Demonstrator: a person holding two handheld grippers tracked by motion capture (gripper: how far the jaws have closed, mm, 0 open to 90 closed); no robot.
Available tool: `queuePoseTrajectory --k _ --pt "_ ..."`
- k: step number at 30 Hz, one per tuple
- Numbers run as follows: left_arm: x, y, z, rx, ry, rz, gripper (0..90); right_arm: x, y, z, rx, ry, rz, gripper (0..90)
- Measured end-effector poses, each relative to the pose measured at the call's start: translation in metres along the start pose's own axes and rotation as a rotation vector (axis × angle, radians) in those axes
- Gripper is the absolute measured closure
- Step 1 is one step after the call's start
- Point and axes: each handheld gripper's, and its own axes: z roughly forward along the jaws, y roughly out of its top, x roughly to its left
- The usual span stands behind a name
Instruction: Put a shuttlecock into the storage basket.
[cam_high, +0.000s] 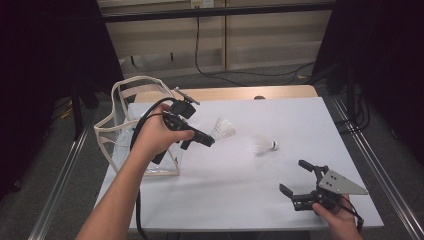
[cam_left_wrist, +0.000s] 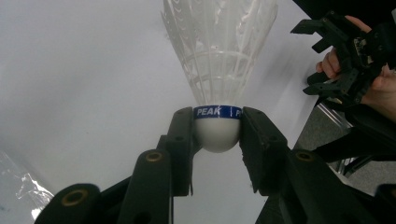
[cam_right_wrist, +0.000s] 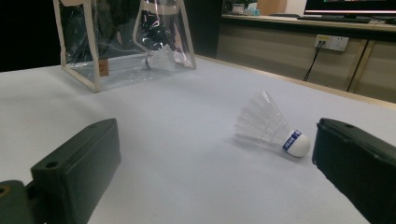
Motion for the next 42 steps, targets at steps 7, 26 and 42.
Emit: queuePoseTrajectory --k 7,26,42 --pt "0.001 0.006 -0.007 -0.012 0.010 -0.009 65.8 0.000 0.000 0.000 0.000 0.000 0.002 0.7" --pt "0.010 0.014 -0.027 -0.058 0.050 -0.040 65.8 0.000 0.000 0.000 0.002 0.001 0.001 0.6" --pt "0.012 0.018 -0.038 -0.048 0.087 -0.016 65.8 0.000 0.000 0.000 0.003 0.001 0.002 0.6"
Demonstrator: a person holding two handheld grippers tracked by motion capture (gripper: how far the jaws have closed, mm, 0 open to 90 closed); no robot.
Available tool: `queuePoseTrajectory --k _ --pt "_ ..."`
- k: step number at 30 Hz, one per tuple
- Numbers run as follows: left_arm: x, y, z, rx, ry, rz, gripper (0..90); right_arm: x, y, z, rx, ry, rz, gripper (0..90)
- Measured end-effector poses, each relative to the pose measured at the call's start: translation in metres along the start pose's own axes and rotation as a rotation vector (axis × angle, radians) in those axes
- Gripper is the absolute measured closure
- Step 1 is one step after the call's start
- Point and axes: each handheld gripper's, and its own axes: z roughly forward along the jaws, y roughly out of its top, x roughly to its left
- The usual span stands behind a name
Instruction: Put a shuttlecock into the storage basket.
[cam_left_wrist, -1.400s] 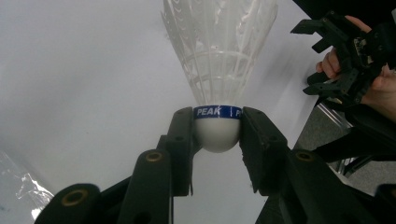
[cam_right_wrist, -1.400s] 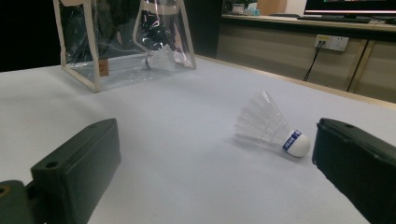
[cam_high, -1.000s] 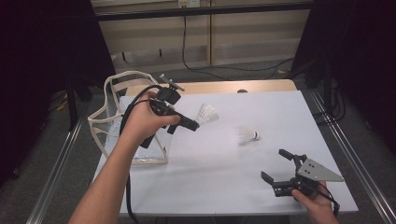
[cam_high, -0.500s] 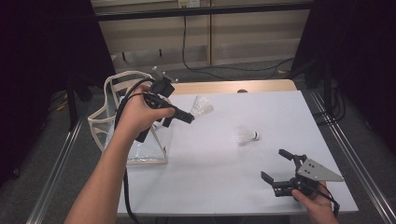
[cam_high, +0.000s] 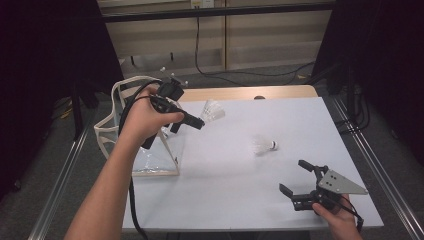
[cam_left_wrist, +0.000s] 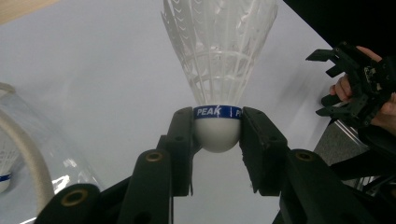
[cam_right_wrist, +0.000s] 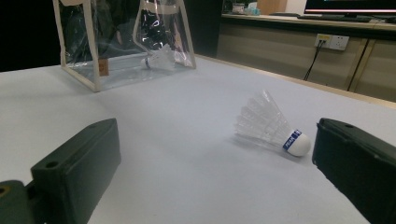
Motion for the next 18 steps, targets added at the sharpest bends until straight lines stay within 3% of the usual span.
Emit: queuePoseTrajectory --k 6,18 --pt "0.002 0.001 -0.004 -0.008 0.007 -0.018 65.8 0.000 0.000 0.000 -0.003 -0.001 0.000 0.6" --pt "0.004 0.005 -0.014 0.000 0.018 -0.011 65.8 0.000 0.000 0.000 -0.001 0.000 -0.002 0.6"
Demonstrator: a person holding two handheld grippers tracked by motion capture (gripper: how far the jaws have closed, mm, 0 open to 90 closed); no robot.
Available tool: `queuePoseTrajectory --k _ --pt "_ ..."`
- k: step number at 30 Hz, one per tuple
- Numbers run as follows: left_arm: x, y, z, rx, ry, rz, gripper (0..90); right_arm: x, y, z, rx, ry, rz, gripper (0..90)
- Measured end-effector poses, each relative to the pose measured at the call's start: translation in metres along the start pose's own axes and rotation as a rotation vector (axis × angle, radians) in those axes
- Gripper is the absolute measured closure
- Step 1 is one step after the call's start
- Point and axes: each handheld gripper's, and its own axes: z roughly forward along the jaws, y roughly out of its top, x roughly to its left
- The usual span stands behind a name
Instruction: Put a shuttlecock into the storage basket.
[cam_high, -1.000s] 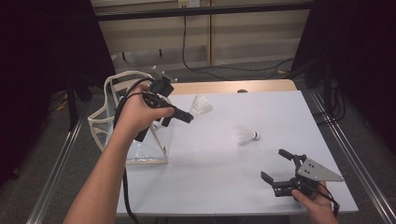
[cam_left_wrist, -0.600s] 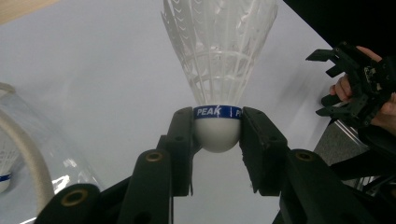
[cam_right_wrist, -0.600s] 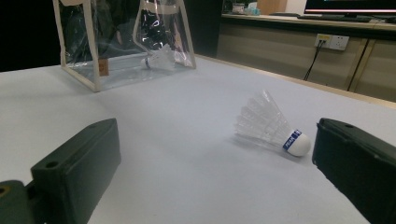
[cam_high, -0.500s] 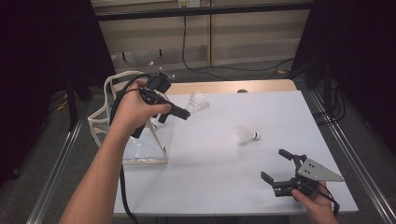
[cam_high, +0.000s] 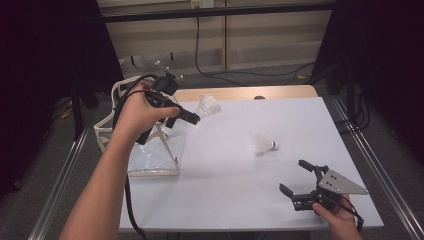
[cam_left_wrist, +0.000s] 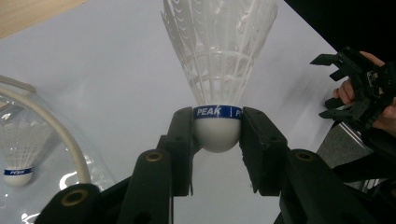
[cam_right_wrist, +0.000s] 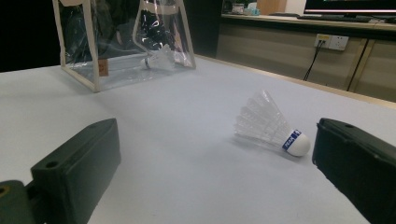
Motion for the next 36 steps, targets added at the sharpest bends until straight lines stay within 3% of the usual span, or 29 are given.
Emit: queuePoseTrajectory --k 36 --pt "0.011 0.003 -0.024 -0.038 0.042 -0.040 65.8 0.000 0.000 0.000 -0.003 -0.001 0.007 0.7"
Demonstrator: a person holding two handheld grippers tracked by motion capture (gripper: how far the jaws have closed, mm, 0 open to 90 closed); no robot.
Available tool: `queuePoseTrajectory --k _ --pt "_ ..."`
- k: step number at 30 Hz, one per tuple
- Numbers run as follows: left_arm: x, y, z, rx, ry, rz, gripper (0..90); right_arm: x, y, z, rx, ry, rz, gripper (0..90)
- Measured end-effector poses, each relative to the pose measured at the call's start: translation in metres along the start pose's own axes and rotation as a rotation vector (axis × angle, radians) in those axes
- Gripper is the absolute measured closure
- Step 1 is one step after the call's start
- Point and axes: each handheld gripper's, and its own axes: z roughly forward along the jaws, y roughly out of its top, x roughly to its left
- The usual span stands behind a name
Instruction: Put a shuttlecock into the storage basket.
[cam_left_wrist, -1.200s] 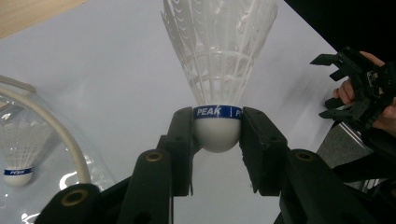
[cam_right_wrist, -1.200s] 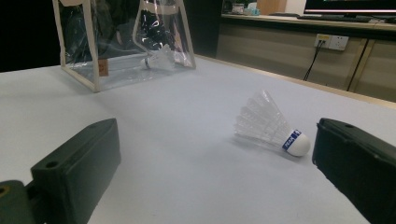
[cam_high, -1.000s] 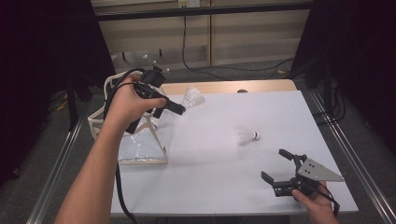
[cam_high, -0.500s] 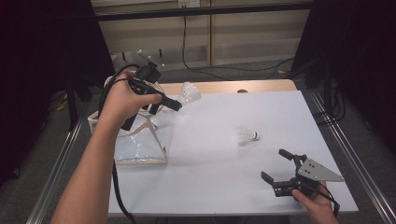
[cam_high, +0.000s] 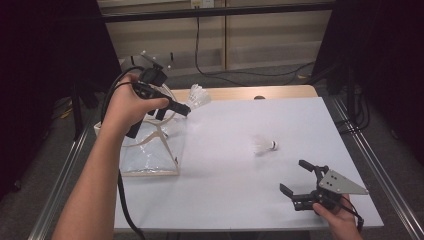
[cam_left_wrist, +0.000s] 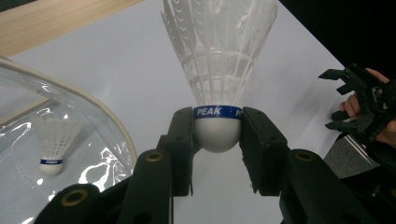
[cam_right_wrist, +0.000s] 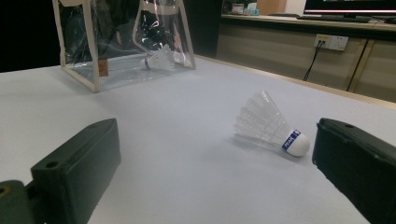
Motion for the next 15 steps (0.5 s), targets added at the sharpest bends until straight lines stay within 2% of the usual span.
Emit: queuePoseTrajectory --k 15 --pt "0.0077 -0.0001 -0.0065 -0.013 0.022 -0.023 65.8 -0.0001 0.0001 0.0002 0.000 -0.001 -0.003 0.6"
